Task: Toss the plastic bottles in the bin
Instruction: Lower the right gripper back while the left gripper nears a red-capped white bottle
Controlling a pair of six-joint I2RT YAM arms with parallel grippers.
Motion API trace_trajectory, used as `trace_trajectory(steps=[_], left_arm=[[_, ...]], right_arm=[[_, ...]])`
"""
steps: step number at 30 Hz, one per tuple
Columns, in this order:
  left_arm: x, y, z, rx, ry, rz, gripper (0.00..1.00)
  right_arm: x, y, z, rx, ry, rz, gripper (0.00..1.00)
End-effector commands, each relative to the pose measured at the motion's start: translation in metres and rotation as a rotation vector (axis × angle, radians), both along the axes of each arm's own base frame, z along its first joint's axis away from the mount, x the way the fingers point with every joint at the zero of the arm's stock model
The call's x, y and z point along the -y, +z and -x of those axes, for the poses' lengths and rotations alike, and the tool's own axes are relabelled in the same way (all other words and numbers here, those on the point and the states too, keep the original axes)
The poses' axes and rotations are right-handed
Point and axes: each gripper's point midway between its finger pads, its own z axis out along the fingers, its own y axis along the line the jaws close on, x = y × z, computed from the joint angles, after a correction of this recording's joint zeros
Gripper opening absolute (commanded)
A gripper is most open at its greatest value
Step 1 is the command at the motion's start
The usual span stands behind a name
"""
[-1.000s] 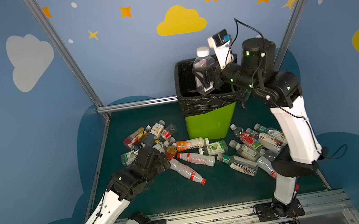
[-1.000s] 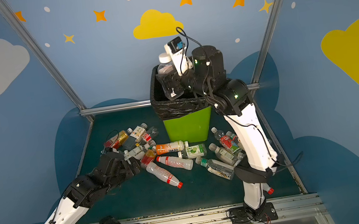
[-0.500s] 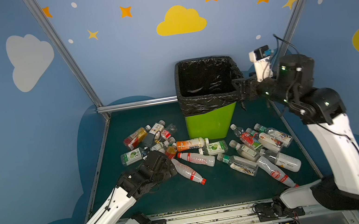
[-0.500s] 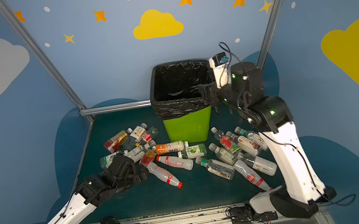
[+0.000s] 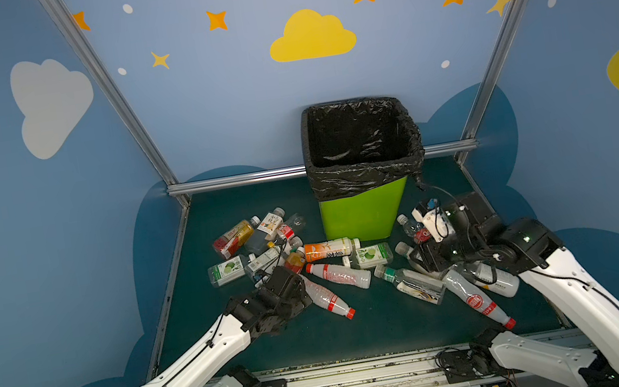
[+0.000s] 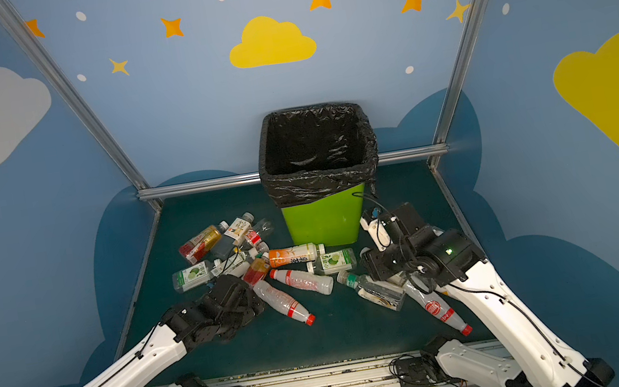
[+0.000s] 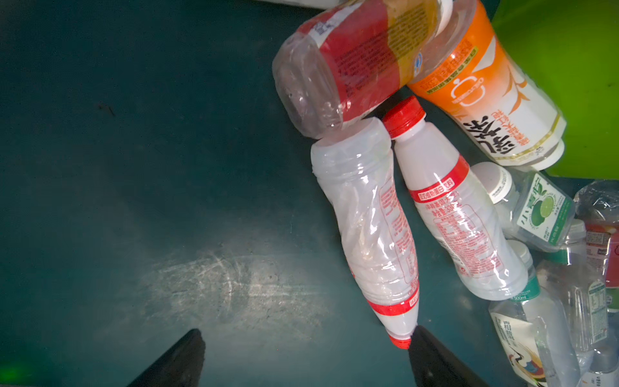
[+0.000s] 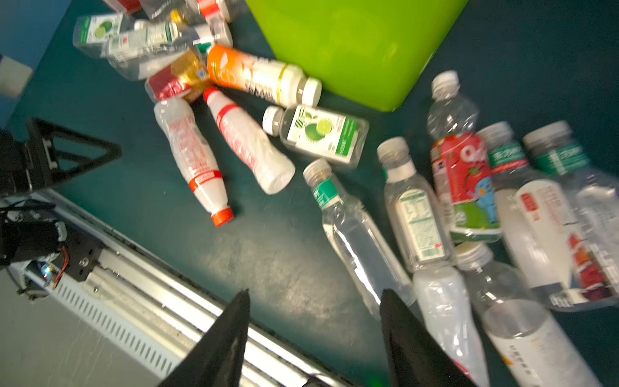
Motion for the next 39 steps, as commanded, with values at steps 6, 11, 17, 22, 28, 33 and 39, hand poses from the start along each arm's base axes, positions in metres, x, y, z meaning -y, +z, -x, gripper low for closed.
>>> trace_trajectory(steps=[6,11,17,22,28,33,39], left_arm=[[0.024,-0.007,-0.018,0.016,0.015,0.067,0.98],[0.036,-0.014,-0.026,0.008,0.022,0.093,0.97],[0.05,-0.02,-0.038,0.011,0.017,0.096,0.96],[0.061,-0.025,-0.044,-0.015,-0.021,0.077,0.95],[0.066,-0.035,-0.05,-0.041,-0.03,0.031,0.92],[0.061,-0.042,-0.056,-0.057,-0.013,-0.031,0.89],[0.063,-0.053,-0.059,-0.092,-0.019,-0.076,0.89]], right_arm=[[-0.025,-0.047,0.025,-0.233,0.036,-0.009,0.65],[-0.032,-0.054,0.024,-0.253,0.056,-0.008,0.62],[-0.037,-0.056,0.026,-0.279,0.084,-0.01,0.6],[-0.039,-0.056,0.027,-0.282,0.097,-0.018,0.59],[-0.039,-0.056,0.028,-0.28,0.122,-0.005,0.6],[-0.037,-0.058,0.027,-0.272,0.121,0.003,0.61],[-0.036,-0.055,0.026,-0.261,0.118,-0.001,0.61]])
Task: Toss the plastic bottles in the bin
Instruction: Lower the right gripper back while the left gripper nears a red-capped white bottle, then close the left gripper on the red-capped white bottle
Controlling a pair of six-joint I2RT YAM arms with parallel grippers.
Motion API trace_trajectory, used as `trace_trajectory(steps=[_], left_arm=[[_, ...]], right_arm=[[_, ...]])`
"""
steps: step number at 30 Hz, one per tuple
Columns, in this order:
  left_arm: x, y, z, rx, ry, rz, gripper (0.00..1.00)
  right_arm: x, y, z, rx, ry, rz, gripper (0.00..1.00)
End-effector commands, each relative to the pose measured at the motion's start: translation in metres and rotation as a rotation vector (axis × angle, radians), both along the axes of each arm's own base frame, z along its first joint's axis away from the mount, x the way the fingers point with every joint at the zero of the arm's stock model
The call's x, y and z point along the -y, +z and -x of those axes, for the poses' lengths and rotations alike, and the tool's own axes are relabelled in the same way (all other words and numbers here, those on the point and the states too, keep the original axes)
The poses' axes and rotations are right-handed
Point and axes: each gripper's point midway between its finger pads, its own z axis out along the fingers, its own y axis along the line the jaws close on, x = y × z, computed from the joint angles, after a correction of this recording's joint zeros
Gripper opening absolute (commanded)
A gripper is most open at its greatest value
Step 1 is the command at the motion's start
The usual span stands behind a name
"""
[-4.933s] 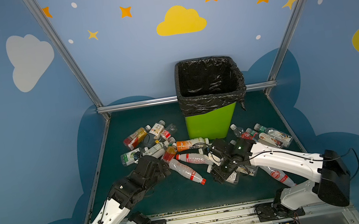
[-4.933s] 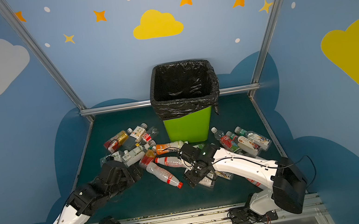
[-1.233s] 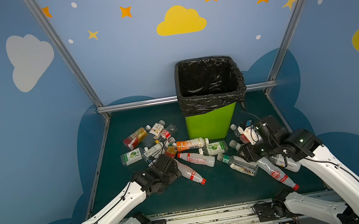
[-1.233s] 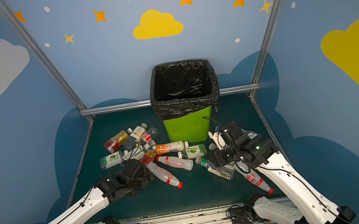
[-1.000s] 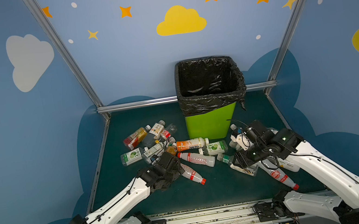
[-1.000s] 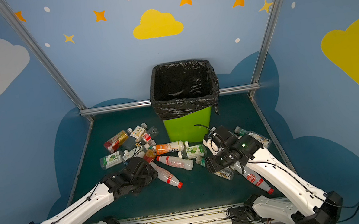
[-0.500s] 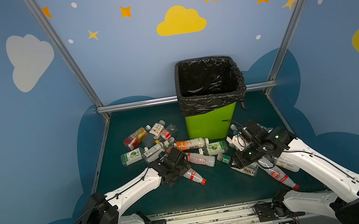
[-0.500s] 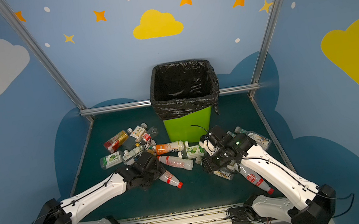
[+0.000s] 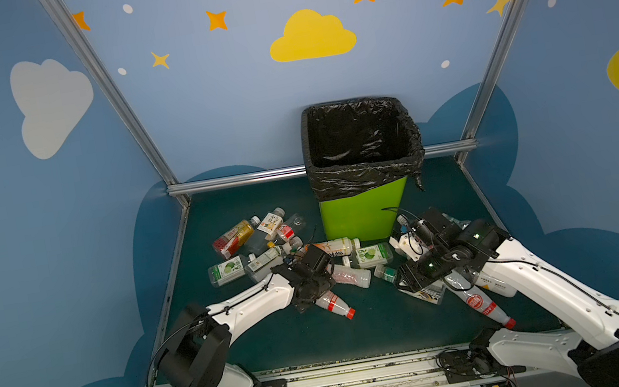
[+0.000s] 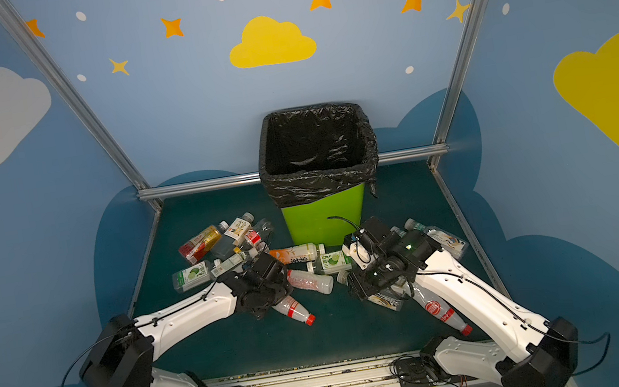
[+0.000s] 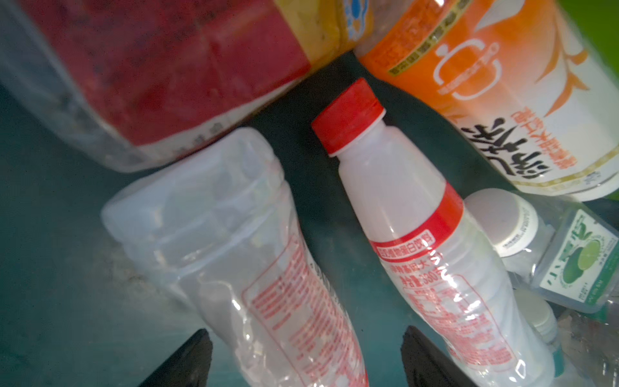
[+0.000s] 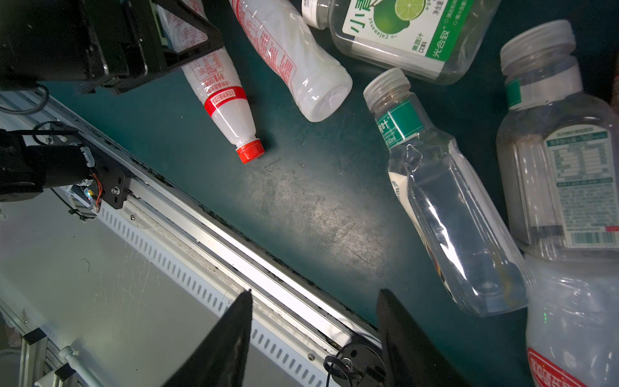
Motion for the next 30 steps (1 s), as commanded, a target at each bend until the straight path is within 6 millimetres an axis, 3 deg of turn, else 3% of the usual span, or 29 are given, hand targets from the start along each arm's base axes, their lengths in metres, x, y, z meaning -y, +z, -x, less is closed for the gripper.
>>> trace_trajectory(steps=[1,10,21,30], left_arm=[[-0.007,-0.006,0.0,-0.016,-0.002,-0.054,0.89],[-0.006,-0.021,-0.003,-0.049,-0.011,-0.068,0.83],[-0.001,-0.022,-0.013,-0.055,-0.059,-0.084,0.68],[0.001,-0.007,-0.016,-0.022,-0.086,-0.069,0.62]], right_arm=[[0.0,0.004,0.0,0.017,0.012,-0.01,0.61],[0.001,0.005,-0.002,0.024,0.009,-0.009,0.61],[0.003,0.003,-0.004,0.025,-0.002,0.002,0.61],[0.005,0.002,-0.005,0.028,-0.014,0.013,0.61]])
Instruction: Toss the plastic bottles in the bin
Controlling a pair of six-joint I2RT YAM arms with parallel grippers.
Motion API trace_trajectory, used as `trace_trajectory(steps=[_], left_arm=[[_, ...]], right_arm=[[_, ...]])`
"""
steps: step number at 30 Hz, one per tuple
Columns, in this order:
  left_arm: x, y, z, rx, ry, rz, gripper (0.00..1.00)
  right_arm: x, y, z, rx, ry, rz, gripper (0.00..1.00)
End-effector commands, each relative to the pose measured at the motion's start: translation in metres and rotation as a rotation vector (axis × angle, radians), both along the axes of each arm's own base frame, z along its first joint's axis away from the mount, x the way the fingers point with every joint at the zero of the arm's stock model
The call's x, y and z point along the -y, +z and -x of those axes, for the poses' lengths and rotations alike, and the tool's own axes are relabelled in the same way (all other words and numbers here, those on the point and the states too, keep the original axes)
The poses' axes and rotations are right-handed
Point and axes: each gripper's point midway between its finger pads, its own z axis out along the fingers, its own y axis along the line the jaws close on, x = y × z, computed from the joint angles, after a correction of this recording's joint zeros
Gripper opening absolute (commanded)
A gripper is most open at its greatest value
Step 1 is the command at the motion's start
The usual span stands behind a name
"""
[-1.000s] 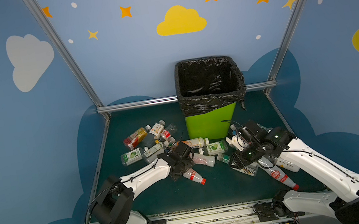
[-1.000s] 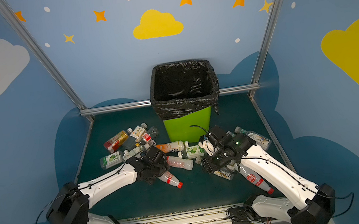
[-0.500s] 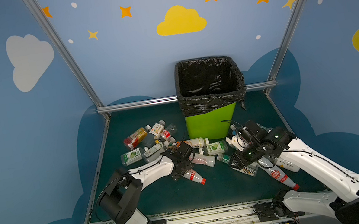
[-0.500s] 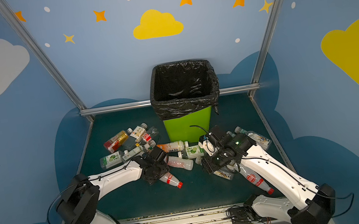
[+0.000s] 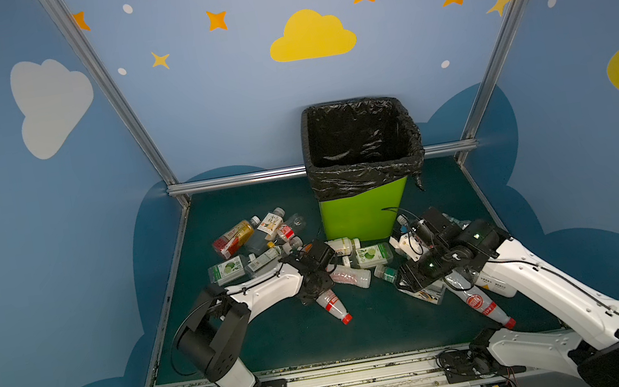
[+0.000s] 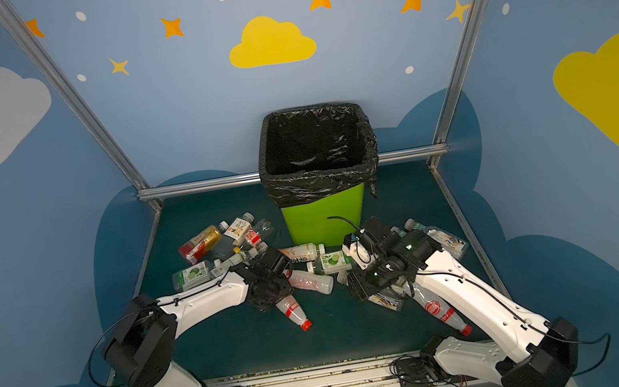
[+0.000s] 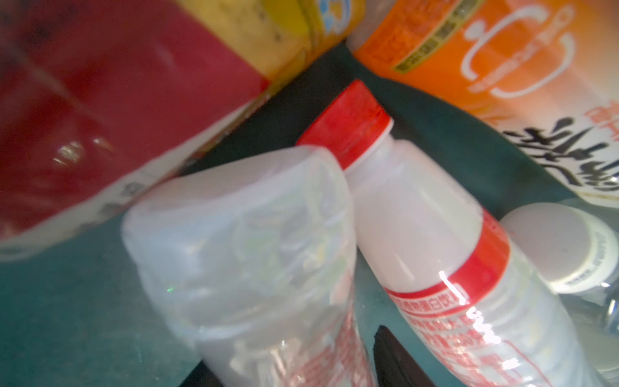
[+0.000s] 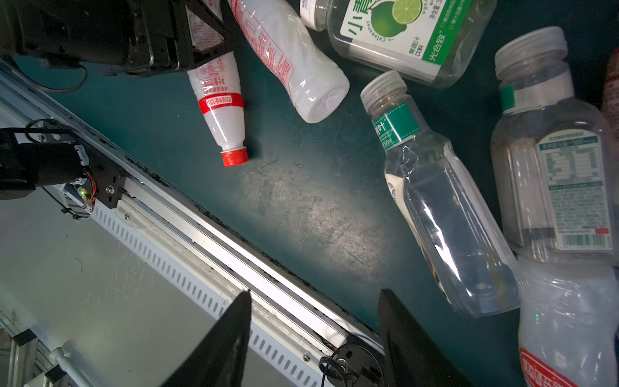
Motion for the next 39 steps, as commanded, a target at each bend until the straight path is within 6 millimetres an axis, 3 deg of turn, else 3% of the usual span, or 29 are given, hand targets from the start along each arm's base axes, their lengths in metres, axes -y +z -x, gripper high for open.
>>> trace_trajectory(steps=[1,10,17,22,26,27,29,31,33,36,37,39], left_arm=[[-0.004,0.016,-0.002,0.03,-0.017,0.003,0.59],[-0.023,0.045,0.002,0.088,0.006,0.045,0.56],[-0.052,0.102,0.014,0.195,0.045,0.047,0.56],[-0.088,0.177,0.026,0.426,0.122,0.112,0.55],[-0.111,0.286,0.024,0.723,0.123,0.159,0.55],[-0.108,0.314,0.019,0.773,0.089,0.148,0.55],[-0.084,0.369,0.0,0.854,-0.019,0.16,0.55],[-0.043,0.42,-0.029,0.939,-0.159,0.189,0.56],[-0.006,0.457,-0.059,1.006,-0.271,0.194,0.56],[0.044,0.483,-0.109,1.065,-0.375,0.176,0.61],[0.057,0.483,-0.125,1.078,-0.398,0.166,0.68],[0.082,0.478,-0.156,1.1,-0.419,0.175,0.91]], right_arm=[[0.002,0.002,-0.004,0.017,-0.019,0.002,0.61],[-0.001,0.0,-0.009,0.016,-0.024,0.007,0.61],[-0.007,0.001,-0.014,0.006,-0.013,0.006,0.61],[-0.012,0.0,-0.016,-0.007,-0.009,-0.004,0.59],[-0.017,0.0,-0.019,-0.013,-0.011,-0.021,0.59],[-0.018,0.002,-0.02,-0.014,-0.01,-0.024,0.59],[-0.022,0.004,-0.023,-0.014,-0.001,-0.027,0.59],[-0.025,0.006,-0.027,-0.016,0.008,-0.022,0.59],[-0.028,0.009,-0.03,-0.013,0.013,-0.022,0.59],[-0.031,0.012,-0.034,-0.01,0.014,-0.029,0.59],[-0.032,0.012,-0.035,-0.01,0.012,-0.032,0.59],[-0.034,0.012,-0.036,-0.011,0.006,-0.039,0.59]])
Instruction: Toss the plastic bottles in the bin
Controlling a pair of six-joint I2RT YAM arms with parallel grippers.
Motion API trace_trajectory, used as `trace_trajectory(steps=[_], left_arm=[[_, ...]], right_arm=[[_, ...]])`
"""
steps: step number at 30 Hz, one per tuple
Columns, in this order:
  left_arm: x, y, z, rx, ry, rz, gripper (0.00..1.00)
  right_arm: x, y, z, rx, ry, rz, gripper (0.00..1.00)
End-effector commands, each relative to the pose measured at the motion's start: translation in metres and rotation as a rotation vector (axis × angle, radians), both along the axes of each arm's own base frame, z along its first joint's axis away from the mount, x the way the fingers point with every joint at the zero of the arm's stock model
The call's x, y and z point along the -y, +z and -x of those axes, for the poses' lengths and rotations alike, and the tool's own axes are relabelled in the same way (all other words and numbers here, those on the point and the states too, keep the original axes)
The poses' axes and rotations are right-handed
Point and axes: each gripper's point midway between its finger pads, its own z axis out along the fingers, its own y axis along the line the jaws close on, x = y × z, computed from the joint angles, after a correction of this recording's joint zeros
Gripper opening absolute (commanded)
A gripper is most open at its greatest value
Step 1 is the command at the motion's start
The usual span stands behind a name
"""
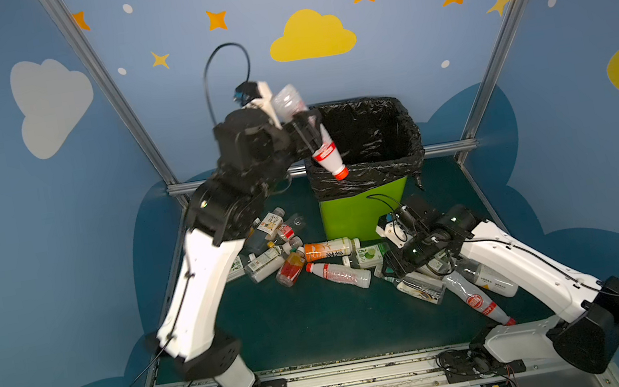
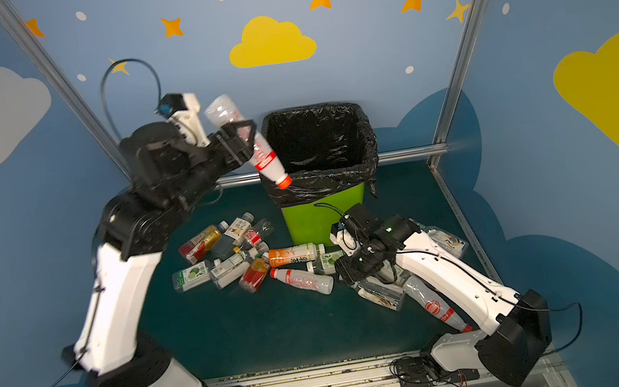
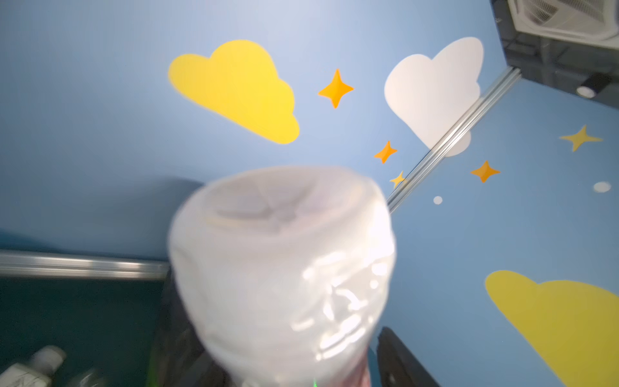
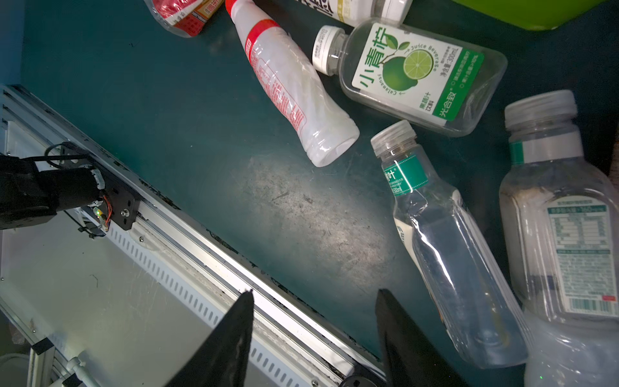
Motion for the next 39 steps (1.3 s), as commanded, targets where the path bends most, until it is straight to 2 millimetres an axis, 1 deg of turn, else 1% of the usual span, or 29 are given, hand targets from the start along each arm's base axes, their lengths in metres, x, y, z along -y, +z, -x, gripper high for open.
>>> trace_trajectory(steps=[1,2,3,5,7,8,9,11,13,14,15,16,17,18,19,20,21,22,23,24,25,26,28,29,31,34,37,39], left_arm=[[0.042,-0.046,-0.04,-0.008,-0.082,-0.164,0.99],[0.046,-0.046,-0.048,0.017,-0.068,-0.15,1.0],[0.043,-0.042,-0.052,0.035,-0.045,-0.136,1.0],[0.034,-0.033,-0.046,0.038,-0.017,-0.137,1.0],[0.02,-0.02,-0.031,0.054,0.016,-0.169,1.0],[0.01,-0.009,-0.018,0.074,0.026,-0.182,1.0],[0.0,-0.003,-0.005,0.084,0.031,-0.193,1.0],[-0.022,-0.003,0.014,0.069,0.063,-0.205,1.0],[-0.044,-0.014,0.032,0.025,0.094,-0.222,1.0],[-0.055,-0.023,0.04,-0.012,0.108,-0.23,1.0],[-0.063,-0.034,0.047,-0.051,0.116,-0.237,1.0],[-0.07,-0.044,0.054,-0.084,0.122,-0.247,1.0],[-0.074,-0.058,0.06,-0.123,0.119,-0.26,1.0],[-0.078,-0.073,0.067,-0.165,0.114,-0.271,1.0],[-0.084,-0.088,0.072,-0.207,0.116,-0.278,1.0],[-0.092,-0.104,0.08,-0.257,0.123,-0.292,1.0],[-0.101,-0.121,0.089,-0.312,0.133,-0.306,1.0],[-0.109,-0.136,0.097,-0.361,0.143,-0.308,1.0],[-0.117,-0.156,0.106,-0.423,0.151,-0.301,1.0],[-0.12,-0.174,0.114,-0.47,0.148,-0.287,1.0],[-0.121,-0.196,0.124,-0.521,0.131,-0.26,1.0],[-0.12,-0.224,0.134,-0.583,0.112,-0.245,1.0],[-0.12,-0.267,0.152,-0.685,0.098,-0.202,1.0],[-0.12,-0.284,0.16,-0.722,0.085,-0.18,1.0],[-0.124,-0.304,0.17,-0.76,0.095,-0.138,1.0],[-0.131,-0.322,0.179,-0.778,0.123,-0.095,1.0],[-0.139,-0.343,0.184,-0.806,0.166,-0.069,1.0],[-0.142,-0.358,0.186,-0.825,0.195,-0.048,1.0]], right_arm=[[-0.004,0.007,-0.004,0.003,-0.005,-0.022,0.59],[-0.004,0.008,-0.004,0.005,-0.01,-0.019,0.6],[-0.002,0.01,-0.003,0.005,-0.017,-0.016,0.6],[0.003,0.017,-0.002,0.019,-0.035,-0.014,0.61],[0.009,0.024,-0.001,0.05,-0.069,-0.025,0.62],[0.016,0.026,-0.003,0.067,-0.12,-0.019,0.63],[0.023,0.028,-0.004,0.092,-0.155,-0.02,0.63],[0.03,0.031,-0.007,0.11,-0.2,-0.053,0.63],[0.031,0.034,-0.008,0.09,-0.223,-0.094,0.63],[0.024,0.041,-0.007,0.071,-0.206,-0.143,0.63],[0.008,0.057,-0.006,0.05,-0.161,-0.236,0.63],[-0.012,0.08,-0.005,0.032,-0.114,-0.341,0.63],[-0.033,0.109,-0.005,0.014,-0.051,-0.465,0.65],[-0.049,0.135,-0.008,0.009,-0.003,-0.551,0.65],[-0.055,0.148,-0.014,0.016,0.003,-0.576,0.65],[-0.056,0.155,-0.021,0.028,-0.01,-0.573,0.65],[-0.056,0.158,-0.029,0.041,-0.032,-0.563,0.65],[-0.054,0.156,-0.036,0.048,-0.06,-0.551,0.65],[-0.053,0.15,-0.042,0.053,-0.088,-0.537,0.65],[-0.053,0.142,-0.045,0.042,-0.111,-0.524,0.65],[-0.053,0.132,-0.046,0.019,-0.124,-0.515,0.65],[-0.053,0.122,-0.046,-0.005,-0.135,-0.501,0.64],[-0.048,0.101,-0.041,-0.041,-0.159,-0.46,0.63],[-0.045,0.092,-0.037,-0.048,-0.162,-0.435,0.63],[-0.038,0.076,-0.028,-0.04,-0.153,-0.379,0.64],[-0.034,0.055,-0.01,-0.04,-0.107,-0.3,0.64],[-0.039,0.036,0.008,-0.04,-0.048,-0.229,0.64],[-0.047,0.025,0.018,-0.042,-0.021,-0.19,0.65]])
